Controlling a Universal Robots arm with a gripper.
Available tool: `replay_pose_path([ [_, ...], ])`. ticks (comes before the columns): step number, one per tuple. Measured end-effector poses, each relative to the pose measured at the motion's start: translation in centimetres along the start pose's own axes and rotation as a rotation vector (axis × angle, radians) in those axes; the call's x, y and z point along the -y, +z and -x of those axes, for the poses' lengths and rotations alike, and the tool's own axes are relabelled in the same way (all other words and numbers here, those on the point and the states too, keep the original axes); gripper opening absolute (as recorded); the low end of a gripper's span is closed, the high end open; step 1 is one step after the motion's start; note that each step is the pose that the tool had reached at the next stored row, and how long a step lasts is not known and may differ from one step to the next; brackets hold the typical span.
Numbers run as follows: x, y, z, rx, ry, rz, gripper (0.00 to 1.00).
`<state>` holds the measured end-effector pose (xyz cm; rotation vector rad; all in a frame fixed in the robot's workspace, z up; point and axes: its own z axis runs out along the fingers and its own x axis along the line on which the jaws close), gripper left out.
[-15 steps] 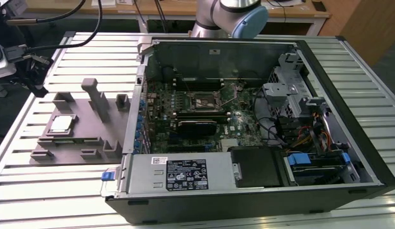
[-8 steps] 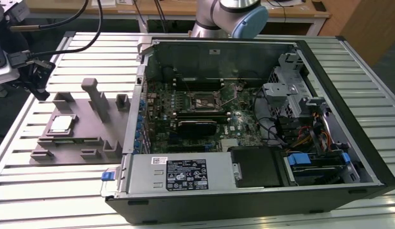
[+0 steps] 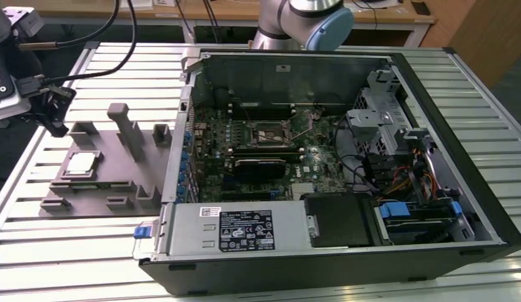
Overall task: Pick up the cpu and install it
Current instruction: 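Pick up the cpu and move it towards the insertion slot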
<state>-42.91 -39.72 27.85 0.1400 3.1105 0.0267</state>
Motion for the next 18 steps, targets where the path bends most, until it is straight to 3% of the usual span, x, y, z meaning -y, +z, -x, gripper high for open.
replay_pose_path([
  [18, 0.04, 2.08, -0.17, 0.0000, 0.000, 0.0000, 0.11],
])
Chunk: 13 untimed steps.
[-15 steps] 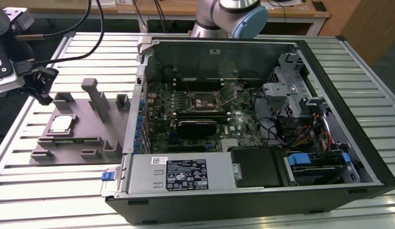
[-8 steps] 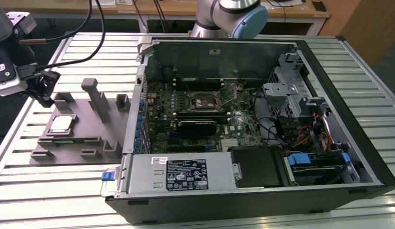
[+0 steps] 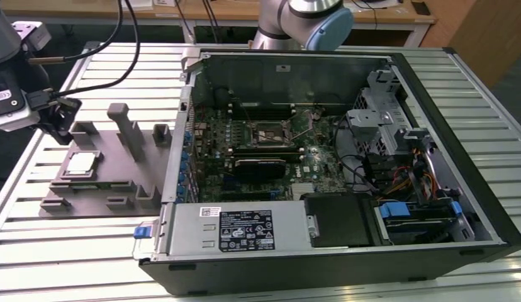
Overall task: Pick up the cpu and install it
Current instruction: 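Pick up the cpu and move it towards the insertion slot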
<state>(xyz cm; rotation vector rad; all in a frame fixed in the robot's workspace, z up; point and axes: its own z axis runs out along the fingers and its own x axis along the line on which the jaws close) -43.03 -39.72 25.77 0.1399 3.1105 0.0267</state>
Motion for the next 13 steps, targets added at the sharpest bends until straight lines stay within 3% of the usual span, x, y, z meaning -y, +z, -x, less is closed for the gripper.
replay_pose_path([
  [13, 0.06, 1.57, -0.30, -0.0001, 0.000, 0.0000, 0.11],
])
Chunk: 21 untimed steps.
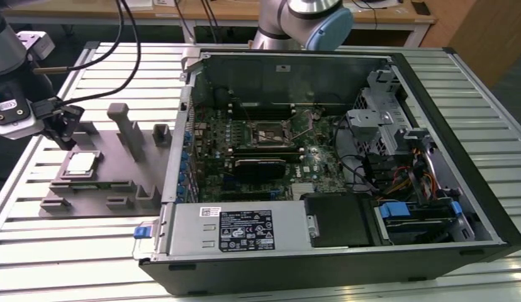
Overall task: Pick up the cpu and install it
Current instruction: 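Pick up the cpu and move it towards the insertion slot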
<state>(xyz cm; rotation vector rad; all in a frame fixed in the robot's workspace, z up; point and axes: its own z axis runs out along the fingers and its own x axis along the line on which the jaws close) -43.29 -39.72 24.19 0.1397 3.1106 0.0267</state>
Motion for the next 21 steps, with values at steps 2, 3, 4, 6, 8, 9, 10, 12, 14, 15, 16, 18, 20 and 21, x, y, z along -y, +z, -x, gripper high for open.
replay_pose_path([
  [2, 0.01, 0.32, -0.01, 0.0000, 0.000, 0.0000, 0.11],
  [3, 0.01, 0.48, -0.01, 0.0001, -0.001, 0.0001, 0.11],
  [4, 0.01, 0.62, -0.02, 0.0001, -0.001, 0.0000, 0.11],
  [6, 0.01, 0.90, -0.02, 0.0001, -0.004, 0.0002, 0.11],
  [8, 0.02, 1.15, -0.03, 0.0000, -0.007, 0.0003, 0.11],
  [9, 0.02, 1.26, -0.04, 0.0000, -0.008, 0.0002, 0.11],
  [10, 0.02, 1.37, -0.04, -0.0001, -0.009, 0.0003, 0.11],
  [12, 0.03, 1.59, -0.04, -0.0001, -0.011, 0.0003, 0.11],
  [14, 0.03, 1.84, -0.05, -0.0001, -0.011, 0.0004, 0.11],
  [15, 0.03, 1.97, -0.05, -0.0001, -0.011, 0.0004, 0.11],
  [16, 0.04, 2.10, -0.06, -0.0001, -0.011, 0.0004, 0.11],
  [18, 0.04, 2.40, -0.07, -0.0002, -0.012, 0.0003, 0.11],
  [20, 0.05, 2.72, -0.08, -0.0002, -0.012, 0.0003, 0.11],
  [21, 0.05, 2.88, -0.09, -0.0001, -0.012, 0.0003, 0.11],
])
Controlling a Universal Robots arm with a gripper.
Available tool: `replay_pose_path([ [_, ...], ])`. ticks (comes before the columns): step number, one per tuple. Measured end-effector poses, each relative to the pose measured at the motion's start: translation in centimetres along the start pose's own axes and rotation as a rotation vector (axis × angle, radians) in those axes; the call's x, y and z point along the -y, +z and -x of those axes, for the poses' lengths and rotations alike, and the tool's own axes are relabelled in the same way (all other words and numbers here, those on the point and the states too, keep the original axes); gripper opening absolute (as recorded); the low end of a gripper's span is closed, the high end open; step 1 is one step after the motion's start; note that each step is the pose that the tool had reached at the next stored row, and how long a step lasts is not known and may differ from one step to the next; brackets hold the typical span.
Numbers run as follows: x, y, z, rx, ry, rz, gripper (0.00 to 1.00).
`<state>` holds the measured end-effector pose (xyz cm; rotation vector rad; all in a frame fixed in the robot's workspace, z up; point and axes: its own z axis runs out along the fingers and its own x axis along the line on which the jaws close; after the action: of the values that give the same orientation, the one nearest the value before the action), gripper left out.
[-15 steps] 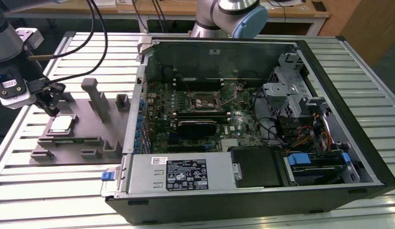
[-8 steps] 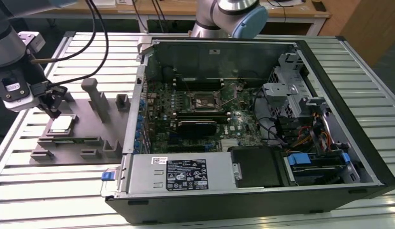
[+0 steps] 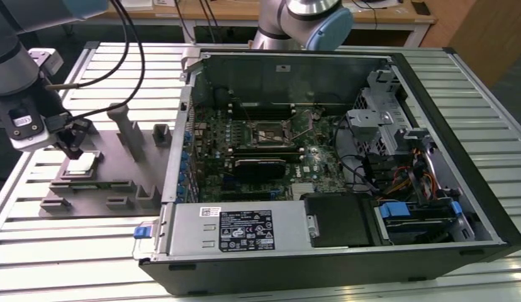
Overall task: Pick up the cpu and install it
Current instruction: 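Pick up the cpu and move it towards the insertion slot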
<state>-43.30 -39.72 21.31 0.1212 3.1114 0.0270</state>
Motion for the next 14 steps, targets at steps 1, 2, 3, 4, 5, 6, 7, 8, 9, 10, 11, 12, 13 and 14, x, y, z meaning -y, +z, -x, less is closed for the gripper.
replay_pose_path([
  [1, 0.00, 0.13, -0.01, 0.0000, 0.000, 0.0000, 0.11],
  [2, -0.05, 0.23, -0.04, 0.0000, 0.000, 0.0000, 0.11],
  [3, -0.17, 0.27, -0.07, -0.0002, 0.000, -0.0002, 0.11],
  [4, -0.30, 0.30, -0.10, -0.0002, 0.000, -0.0001, 0.11],
  [5, -0.38, 0.32, -0.12, 0.0000, 0.000, 0.0000, 0.11],
  [6, -0.43, 0.35, -0.14, 0.0002, 0.000, 0.0001, 0.11],
  [7, -0.44, 0.37, -0.15, 0.0001, 0.000, 0.0000, 0.11],
  [8, -0.43, 0.40, -0.17, 0.0000, 0.000, 0.0000, 0.11],
  [9, -0.43, 0.49, -0.22, 0.0000, 0.000, 0.0000, 0.11],
  [10, -0.43, 0.61, -0.27, 0.0000, 0.000, 0.0000, 0.11],
  [11, -0.42, 0.73, -0.33, 0.0001, 0.000, 0.0001, 0.11],
  [12, -0.41, 0.80, -0.37, 0.0000, 0.000, 0.0000, 0.11],
  [13, -0.41, 0.81, -0.39, 0.0000, 0.000, 0.0000, 0.11],
  [14, -0.41, 0.82, -0.39, -0.0003, 0.000, -0.0001, 0.11],
])
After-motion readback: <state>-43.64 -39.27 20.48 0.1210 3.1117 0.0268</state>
